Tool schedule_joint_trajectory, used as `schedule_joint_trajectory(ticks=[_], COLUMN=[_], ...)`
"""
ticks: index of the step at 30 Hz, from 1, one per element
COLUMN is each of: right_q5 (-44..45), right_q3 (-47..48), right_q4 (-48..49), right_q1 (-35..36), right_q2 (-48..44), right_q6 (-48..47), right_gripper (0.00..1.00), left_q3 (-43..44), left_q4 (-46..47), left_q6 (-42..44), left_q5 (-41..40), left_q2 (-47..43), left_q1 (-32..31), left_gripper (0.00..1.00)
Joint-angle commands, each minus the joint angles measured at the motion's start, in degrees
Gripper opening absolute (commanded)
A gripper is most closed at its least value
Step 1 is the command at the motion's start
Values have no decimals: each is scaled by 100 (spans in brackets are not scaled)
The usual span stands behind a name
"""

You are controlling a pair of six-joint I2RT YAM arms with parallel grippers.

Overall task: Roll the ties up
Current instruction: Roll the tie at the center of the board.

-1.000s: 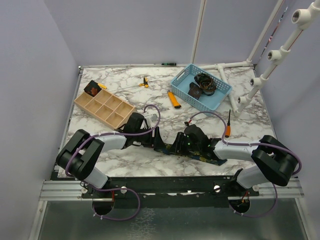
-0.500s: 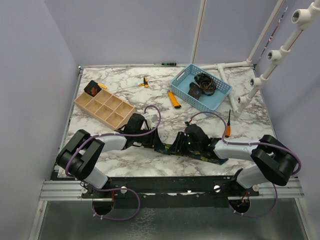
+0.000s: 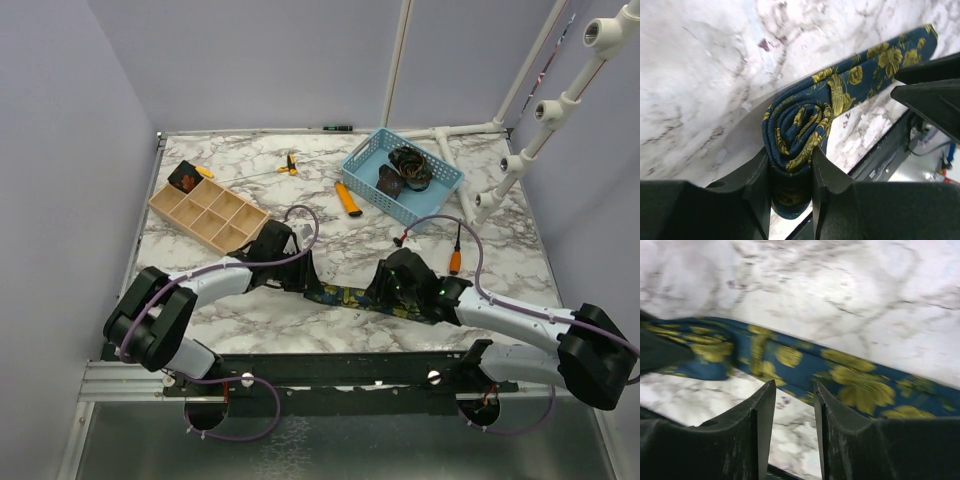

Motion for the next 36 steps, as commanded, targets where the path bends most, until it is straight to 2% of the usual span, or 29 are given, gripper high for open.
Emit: schedule_joint_trajectory(ticks=[1, 8, 17, 25, 36], right_q5=[998, 761, 259, -244, -545], right_q3=[-103, -618, -913, -1077, -1086], right_q4=[-995, -906, -1262, -1452, -1726], right_q1=[-39, -37, -27, -34, -27], right_q2=[-85, -818, -1922, -2490, -2824], right_q6=[-261, 43, 203, 209, 191], right_gripper=[40, 38, 38, 37, 37], left_q3=[942, 2283, 3266, 4143, 4907], left_q4=[-2010, -4164, -5652, -6675, -7597], left_q6=[388, 526, 235, -727, -2347], left_q5=[-1266, -3452, -5683, -7181, -8337], left_q2=[18, 389, 1236, 2016, 3558], left_q1=[-53, -380, -900, -1389, -2230], left_gripper=[0, 0, 0, 0, 0])
